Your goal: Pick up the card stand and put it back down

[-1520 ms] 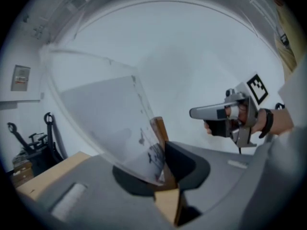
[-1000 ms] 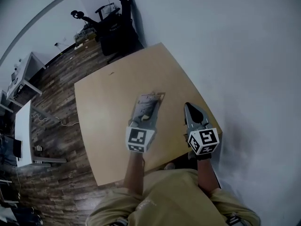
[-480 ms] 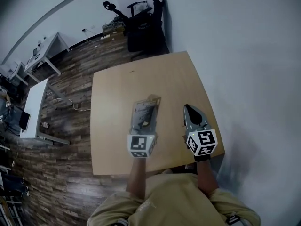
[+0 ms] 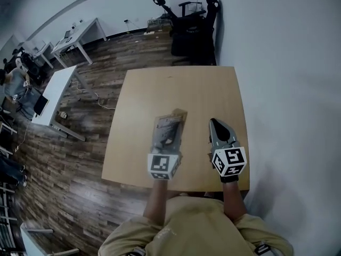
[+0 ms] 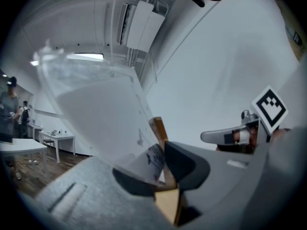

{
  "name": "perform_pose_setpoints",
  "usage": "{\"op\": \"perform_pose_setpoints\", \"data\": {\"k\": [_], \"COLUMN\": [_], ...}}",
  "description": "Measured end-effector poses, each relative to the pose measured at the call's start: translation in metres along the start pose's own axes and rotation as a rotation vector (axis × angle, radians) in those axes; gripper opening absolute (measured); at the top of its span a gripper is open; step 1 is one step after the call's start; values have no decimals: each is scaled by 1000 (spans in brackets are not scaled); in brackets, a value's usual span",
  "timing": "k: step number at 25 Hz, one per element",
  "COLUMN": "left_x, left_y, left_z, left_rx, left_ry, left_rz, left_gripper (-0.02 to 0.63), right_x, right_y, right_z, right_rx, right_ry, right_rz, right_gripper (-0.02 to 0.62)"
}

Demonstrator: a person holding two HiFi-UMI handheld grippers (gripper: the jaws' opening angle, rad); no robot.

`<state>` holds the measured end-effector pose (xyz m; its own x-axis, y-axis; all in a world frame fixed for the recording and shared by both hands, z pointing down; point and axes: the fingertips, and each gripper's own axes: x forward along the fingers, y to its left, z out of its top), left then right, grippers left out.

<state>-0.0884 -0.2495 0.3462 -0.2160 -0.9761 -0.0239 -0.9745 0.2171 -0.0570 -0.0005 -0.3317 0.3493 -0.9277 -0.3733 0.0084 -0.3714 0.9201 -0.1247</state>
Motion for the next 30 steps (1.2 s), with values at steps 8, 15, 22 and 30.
{"op": "perform_pose_setpoints", "data": {"k": [8,15,22,30], "left_x": [-24,-50,-85,-157], "left_y": [-2,-13,11,97], "left_z": [3,-1,-8,-14], "left_rx": [0,-12,-11,-12], "left_ry": [5,10,29,23], "left_rz": [109,156,159,176], "left_gripper": [67,67,64,64], "right_x": [-6,-10,-4,32], "right_y": [15,28,80,172], "right_z": [-1,-3,-18,-36], "right_rx": [1,26,35,23], "right_ry": [3,7,29,49], "right_rz": [113,167,221,208], "right_gripper": [5,5,5,5]}}
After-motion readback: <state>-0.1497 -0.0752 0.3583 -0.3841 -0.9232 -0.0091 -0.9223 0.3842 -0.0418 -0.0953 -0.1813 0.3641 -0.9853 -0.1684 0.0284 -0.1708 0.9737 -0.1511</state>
